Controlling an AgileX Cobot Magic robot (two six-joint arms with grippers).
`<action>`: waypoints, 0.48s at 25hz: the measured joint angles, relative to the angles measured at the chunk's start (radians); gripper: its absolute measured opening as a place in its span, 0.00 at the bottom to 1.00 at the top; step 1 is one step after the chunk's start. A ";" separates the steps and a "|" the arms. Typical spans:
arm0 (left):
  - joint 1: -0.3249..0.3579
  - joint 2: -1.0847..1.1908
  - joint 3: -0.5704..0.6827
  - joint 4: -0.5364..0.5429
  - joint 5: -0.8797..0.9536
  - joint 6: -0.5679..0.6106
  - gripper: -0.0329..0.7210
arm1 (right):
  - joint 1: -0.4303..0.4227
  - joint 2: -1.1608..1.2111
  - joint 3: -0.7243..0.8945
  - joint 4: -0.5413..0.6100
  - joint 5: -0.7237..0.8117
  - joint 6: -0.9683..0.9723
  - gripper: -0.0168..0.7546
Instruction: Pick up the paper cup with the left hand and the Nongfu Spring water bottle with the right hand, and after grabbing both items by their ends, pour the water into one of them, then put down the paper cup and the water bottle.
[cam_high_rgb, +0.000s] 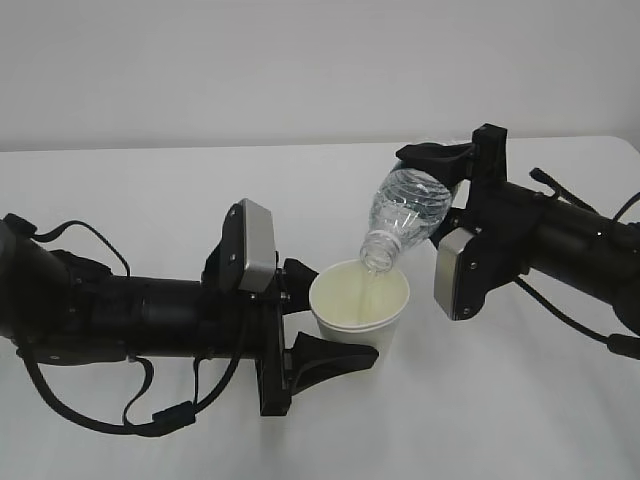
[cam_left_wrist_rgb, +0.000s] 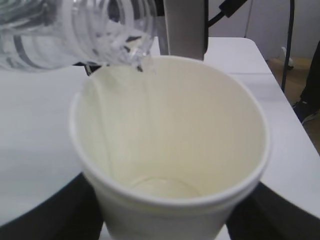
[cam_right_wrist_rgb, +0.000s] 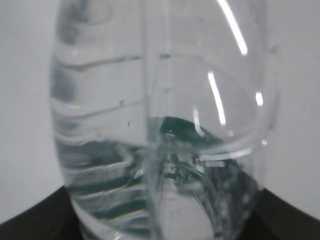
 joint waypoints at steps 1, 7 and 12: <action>0.000 0.000 0.000 0.000 0.000 0.000 0.68 | 0.000 0.000 0.000 0.000 0.000 0.000 0.63; 0.000 0.000 0.000 0.000 0.000 0.000 0.68 | 0.000 0.000 0.000 0.000 0.000 0.000 0.63; 0.000 0.000 0.000 0.000 0.000 0.000 0.68 | 0.000 0.000 0.000 0.000 0.000 -0.011 0.63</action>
